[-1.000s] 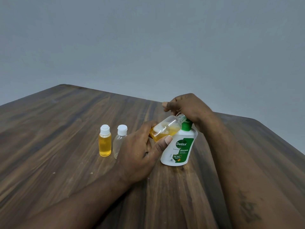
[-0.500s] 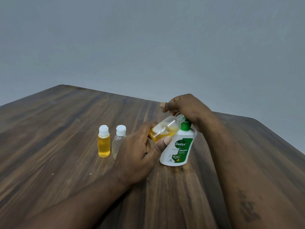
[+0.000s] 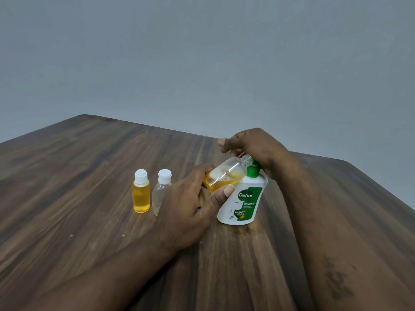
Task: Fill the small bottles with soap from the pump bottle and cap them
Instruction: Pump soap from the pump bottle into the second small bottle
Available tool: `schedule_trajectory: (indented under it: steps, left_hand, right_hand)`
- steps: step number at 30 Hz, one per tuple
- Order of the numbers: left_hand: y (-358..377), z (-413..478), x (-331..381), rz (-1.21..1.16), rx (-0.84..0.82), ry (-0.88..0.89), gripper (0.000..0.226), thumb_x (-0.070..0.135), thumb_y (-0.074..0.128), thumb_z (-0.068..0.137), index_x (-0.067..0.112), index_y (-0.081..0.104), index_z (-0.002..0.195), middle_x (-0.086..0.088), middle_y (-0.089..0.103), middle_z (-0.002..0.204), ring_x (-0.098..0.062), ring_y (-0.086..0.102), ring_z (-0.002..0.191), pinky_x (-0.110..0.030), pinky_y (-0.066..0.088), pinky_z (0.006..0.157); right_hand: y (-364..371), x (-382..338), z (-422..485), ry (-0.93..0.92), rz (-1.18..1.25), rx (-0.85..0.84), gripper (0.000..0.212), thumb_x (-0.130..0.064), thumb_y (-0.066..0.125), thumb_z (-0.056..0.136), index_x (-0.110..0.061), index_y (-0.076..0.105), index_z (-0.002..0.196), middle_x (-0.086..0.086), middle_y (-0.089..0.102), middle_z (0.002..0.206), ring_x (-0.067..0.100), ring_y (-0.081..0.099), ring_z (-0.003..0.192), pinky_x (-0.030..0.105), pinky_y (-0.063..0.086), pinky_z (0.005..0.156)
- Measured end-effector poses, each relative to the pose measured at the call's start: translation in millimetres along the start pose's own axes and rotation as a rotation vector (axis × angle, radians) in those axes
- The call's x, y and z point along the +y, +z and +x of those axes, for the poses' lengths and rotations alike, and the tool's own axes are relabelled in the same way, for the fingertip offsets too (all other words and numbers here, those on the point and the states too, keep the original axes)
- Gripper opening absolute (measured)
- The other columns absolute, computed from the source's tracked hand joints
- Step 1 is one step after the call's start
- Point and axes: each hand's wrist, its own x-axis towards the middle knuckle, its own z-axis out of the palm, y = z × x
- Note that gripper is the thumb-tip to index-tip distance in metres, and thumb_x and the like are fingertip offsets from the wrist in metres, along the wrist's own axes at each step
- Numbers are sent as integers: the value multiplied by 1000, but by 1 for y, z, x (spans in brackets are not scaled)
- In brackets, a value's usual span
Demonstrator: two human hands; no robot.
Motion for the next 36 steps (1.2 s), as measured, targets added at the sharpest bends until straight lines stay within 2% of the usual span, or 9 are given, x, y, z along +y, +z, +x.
schedule_trajectory:
  steps: [4,10,16,21,26,28,32,36]
  left_hand:
    - [0,0,-1,-6,0,-1,50,64,49,94,22,62,119,34,61,85,3,63,74,-10,42,56]
    - [1,0,3,-19,-3,5,48,63,50,95,22,61,119,25,63,82,-1,63,69,-11,41,54]
    - [0,0,-1,-6,-5,-11,46,63,52,95,23,62,116,32,61,84,1,62,73,-10,40,56]
    - [0,0,-1,-5,-9,-7,46,63,52,96,24,61,118,32,61,84,1,63,73,-8,39,55]
    - [1,0,3,-11,-8,12,47,62,51,96,23,62,120,24,62,80,-2,63,69,-11,40,54]
    - [1,0,2,-3,2,15,45,62,51,96,24,62,118,23,61,77,-2,62,69,-11,40,54]
    - [0,-1,0,8,14,7,47,63,51,95,22,63,115,23,57,71,0,62,74,-10,41,56]
    - [1,-1,-1,19,16,7,47,63,50,95,23,63,116,23,59,73,1,62,75,-9,41,57]
  right_hand:
    - [-1,-2,0,-11,7,27,27,-40,78,90,-14,78,80,-9,66,58,10,59,60,33,48,73]
    - [-8,-5,-2,-137,27,194,35,-50,79,87,-15,78,79,-7,68,63,-1,58,53,28,48,65]
    - [0,-2,-1,9,-11,16,28,-37,80,87,-9,80,87,-3,68,71,13,60,67,35,50,76]
    - [-1,-2,-1,-15,15,50,27,-39,80,88,-12,78,81,-10,64,56,10,58,63,35,48,74]
    - [-9,-6,-3,-136,30,189,38,-51,79,85,-13,77,81,-7,68,65,3,58,57,28,47,64]
    - [-7,-6,-3,-125,21,164,37,-50,80,86,-13,77,80,-7,68,65,4,60,59,29,48,67]
    - [0,-1,-2,-9,-6,-15,25,-39,80,88,-17,78,76,-5,67,68,11,59,65,35,47,75]
    - [0,-3,-2,-16,-19,17,25,-39,78,89,-17,77,76,-5,68,67,12,60,66,33,46,73]
